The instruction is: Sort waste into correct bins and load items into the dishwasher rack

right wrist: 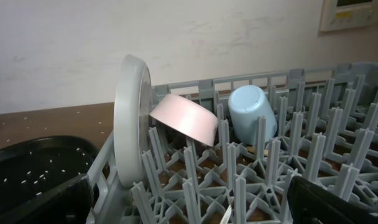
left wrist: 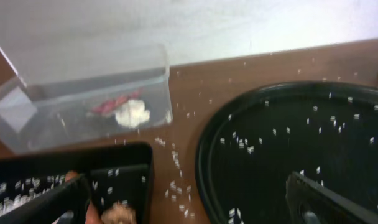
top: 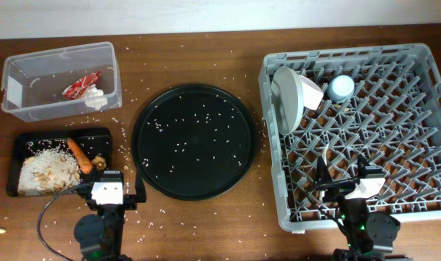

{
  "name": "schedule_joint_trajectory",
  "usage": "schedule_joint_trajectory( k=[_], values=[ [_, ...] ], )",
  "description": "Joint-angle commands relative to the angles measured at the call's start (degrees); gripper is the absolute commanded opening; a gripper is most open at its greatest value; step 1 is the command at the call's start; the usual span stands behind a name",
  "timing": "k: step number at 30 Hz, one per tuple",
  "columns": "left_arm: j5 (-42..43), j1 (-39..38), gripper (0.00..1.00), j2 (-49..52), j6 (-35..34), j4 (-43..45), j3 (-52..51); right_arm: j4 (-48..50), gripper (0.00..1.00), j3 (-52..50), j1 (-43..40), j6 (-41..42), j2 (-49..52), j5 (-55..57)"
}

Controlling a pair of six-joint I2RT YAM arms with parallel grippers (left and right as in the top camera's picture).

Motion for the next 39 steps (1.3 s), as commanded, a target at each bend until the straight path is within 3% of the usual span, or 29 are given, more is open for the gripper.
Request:
schedule_joint_trajectory(
  k=[1,4,39],
  values=[
    [-2.34,-1.20,0.99,-5.99,0.72,-5.18,-0.39,-0.07,0.99,-0.46,-0.37,0.24,-0.42,-0.09],
    [-5.05,-4.74,0.99,-11.93,0.74,-4.87,-0.39,-0.04,0.99,-0.46,-0.37,0.24,-0.42,-0.09],
    [-5.01,-6.05,0.99,-11.78,0.72,-5.38,-0.37,-0.07,0.98,-0.46,-0.37,0.24,-0.39,-0.09]
  ],
)
